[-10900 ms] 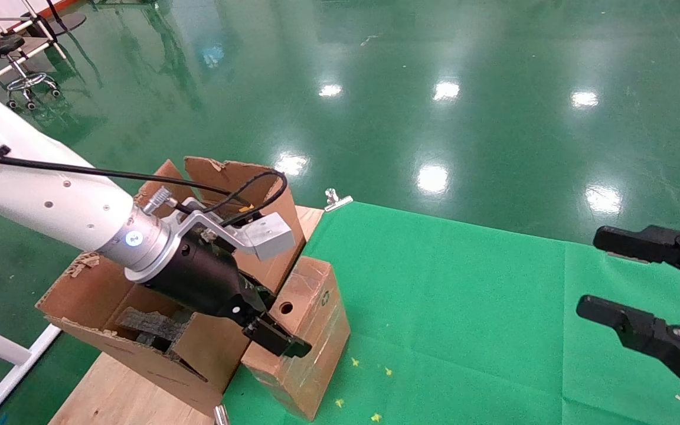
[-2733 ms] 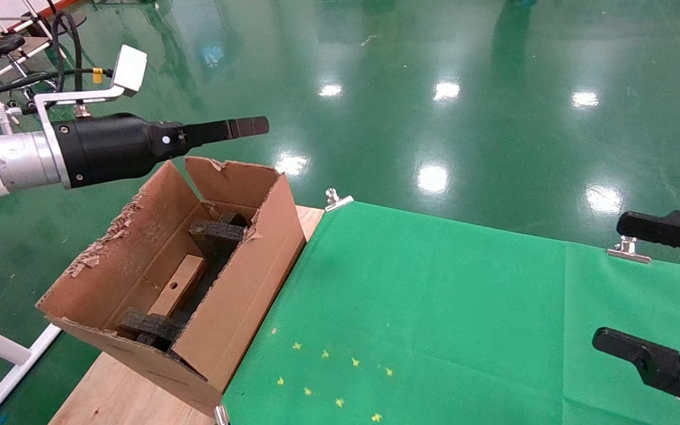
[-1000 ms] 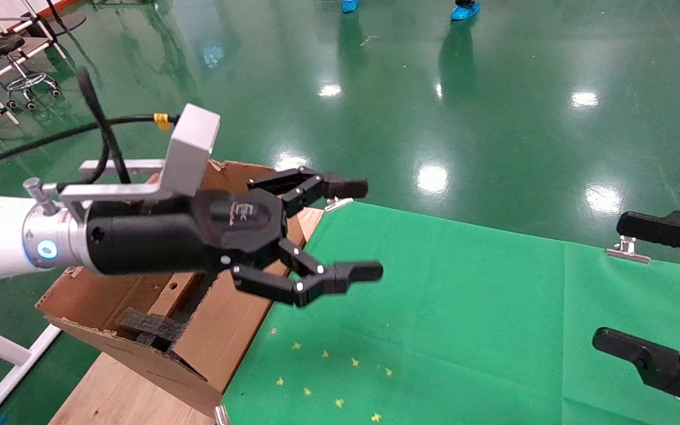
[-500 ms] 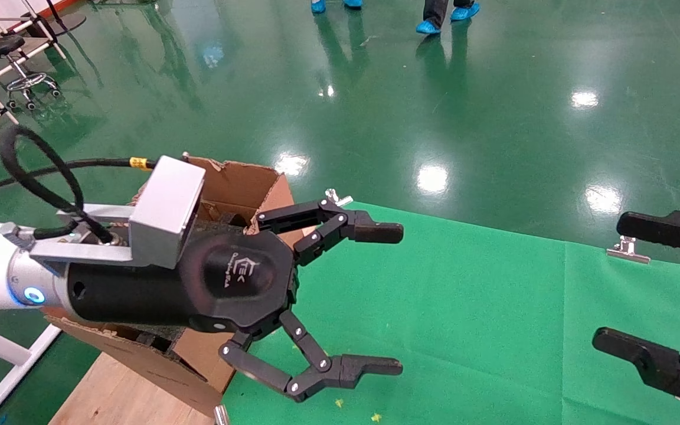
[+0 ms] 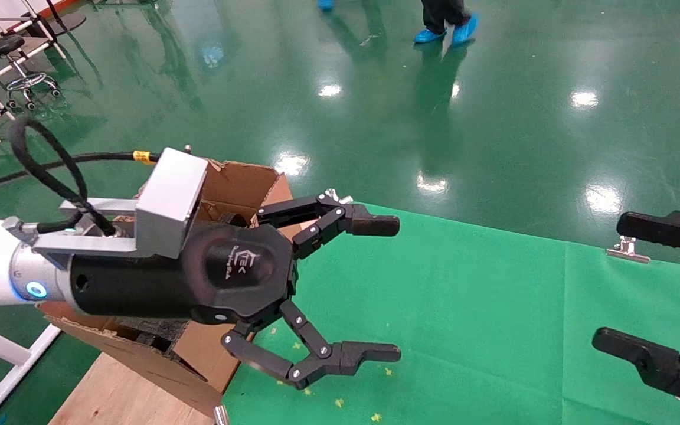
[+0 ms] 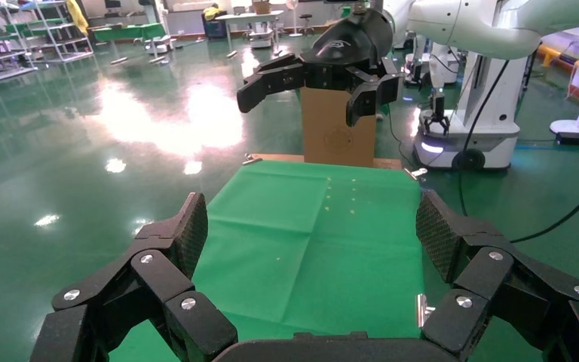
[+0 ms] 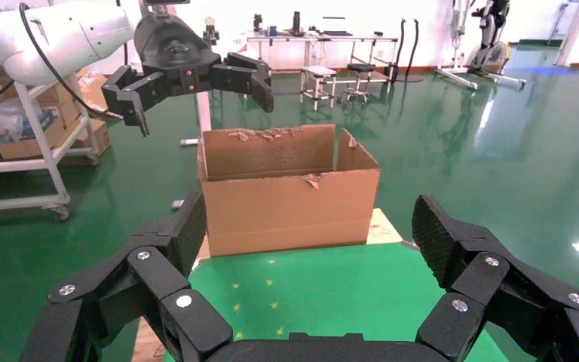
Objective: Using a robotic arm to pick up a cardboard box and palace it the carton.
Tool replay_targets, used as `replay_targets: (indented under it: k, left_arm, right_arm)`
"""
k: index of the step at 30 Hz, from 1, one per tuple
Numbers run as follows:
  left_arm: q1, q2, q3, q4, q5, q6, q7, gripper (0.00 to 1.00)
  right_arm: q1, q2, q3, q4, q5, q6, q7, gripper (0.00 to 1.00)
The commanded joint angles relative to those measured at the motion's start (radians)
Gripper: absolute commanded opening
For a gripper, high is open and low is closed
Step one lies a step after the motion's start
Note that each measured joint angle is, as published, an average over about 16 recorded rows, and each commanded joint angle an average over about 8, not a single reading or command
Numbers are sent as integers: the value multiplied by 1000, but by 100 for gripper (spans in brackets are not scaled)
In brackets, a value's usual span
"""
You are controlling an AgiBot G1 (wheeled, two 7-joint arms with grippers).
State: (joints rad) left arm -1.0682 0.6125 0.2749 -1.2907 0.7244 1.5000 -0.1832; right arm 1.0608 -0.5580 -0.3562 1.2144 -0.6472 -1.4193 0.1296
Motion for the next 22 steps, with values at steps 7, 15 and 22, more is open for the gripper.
replay_targets:
  k: [7, 15, 22]
  left_arm:
    - [-3, -1, 3, 4, 3, -3, -3, 100]
    - [-5, -1, 4, 6, 5, -4, -4, 100]
    - [-5, -1, 4, 6, 5, -4, -4, 100]
  right_arm:
    - [0, 0, 0, 0, 0, 0, 0, 100]
    - [0, 0, 0, 0, 0, 0, 0, 100]
    - [0, 0, 0, 0, 0, 0, 0, 100]
